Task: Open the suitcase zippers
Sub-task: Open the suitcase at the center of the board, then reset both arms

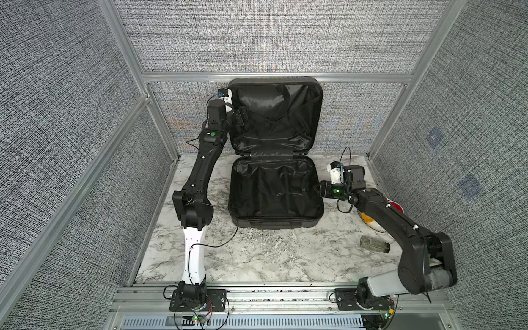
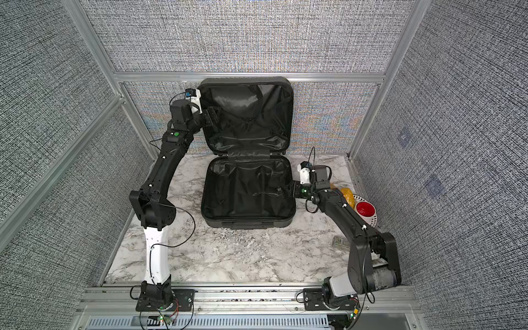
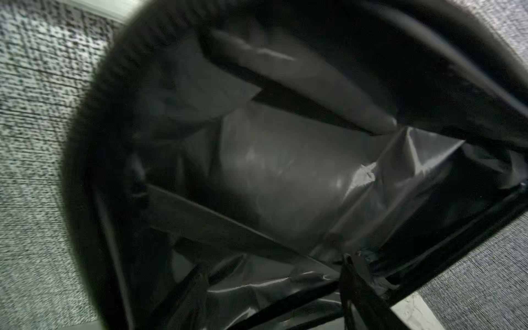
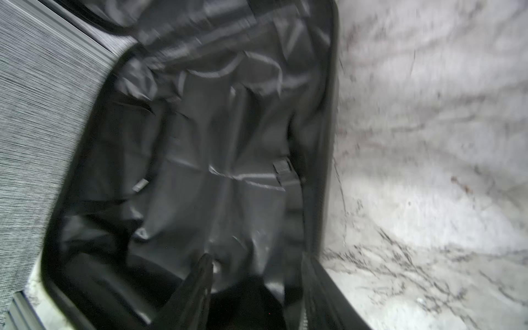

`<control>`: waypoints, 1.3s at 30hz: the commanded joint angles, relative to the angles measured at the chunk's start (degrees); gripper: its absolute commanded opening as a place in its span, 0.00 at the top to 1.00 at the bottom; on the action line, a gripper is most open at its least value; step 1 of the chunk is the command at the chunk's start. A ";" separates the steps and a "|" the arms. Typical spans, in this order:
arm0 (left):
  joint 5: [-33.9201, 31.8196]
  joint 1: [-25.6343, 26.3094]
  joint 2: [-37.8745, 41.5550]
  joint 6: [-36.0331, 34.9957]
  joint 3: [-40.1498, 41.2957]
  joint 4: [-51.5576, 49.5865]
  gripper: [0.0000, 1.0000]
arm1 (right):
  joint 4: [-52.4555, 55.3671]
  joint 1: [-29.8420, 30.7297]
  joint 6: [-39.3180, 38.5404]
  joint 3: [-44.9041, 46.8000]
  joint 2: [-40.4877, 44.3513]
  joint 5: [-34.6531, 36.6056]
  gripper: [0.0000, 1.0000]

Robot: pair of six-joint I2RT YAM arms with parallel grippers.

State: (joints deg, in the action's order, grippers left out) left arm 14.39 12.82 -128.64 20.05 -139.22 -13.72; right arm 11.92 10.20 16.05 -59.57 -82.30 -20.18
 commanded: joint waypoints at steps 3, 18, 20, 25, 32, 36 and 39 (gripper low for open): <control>4.24 -0.05 7.16 -1.19 10.42 9.42 0.24 | -1.29 -0.17 1.17 -1.39 1.73 0.76 0.44; -21.19 0.12 64.49 -1.35 79.38 12.48 0.00 | -27.53 -0.70 6.18 25.56 24.28 29.36 0.03; -24.03 0.10 70.62 -4.03 89.13 11.77 0.01 | -28.81 -0.70 6.07 29.09 25.90 34.80 0.02; -36.14 0.10 82.30 -6.70 110.81 14.57 0.01 | -40.10 -0.75 -3.11 39.83 25.44 40.38 0.02; -35.59 0.02 78.47 -17.31 116.71 23.41 0.01 | -59.38 -0.70 -14.63 49.32 16.64 39.84 0.02; -31.56 -0.05 65.38 -22.30 119.18 37.36 0.01 | -66.02 -1.08 -17.60 48.67 11.90 36.24 0.02; -28.31 -0.52 59.56 -25.50 120.24 48.16 0.01 | -74.21 -2.72 -17.37 50.62 9.93 30.71 0.02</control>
State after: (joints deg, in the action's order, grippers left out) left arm -17.76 12.82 -66.32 0.12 -19.00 19.59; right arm -50.74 8.47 0.71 -9.50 -71.16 15.51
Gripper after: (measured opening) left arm 0.993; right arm 0.980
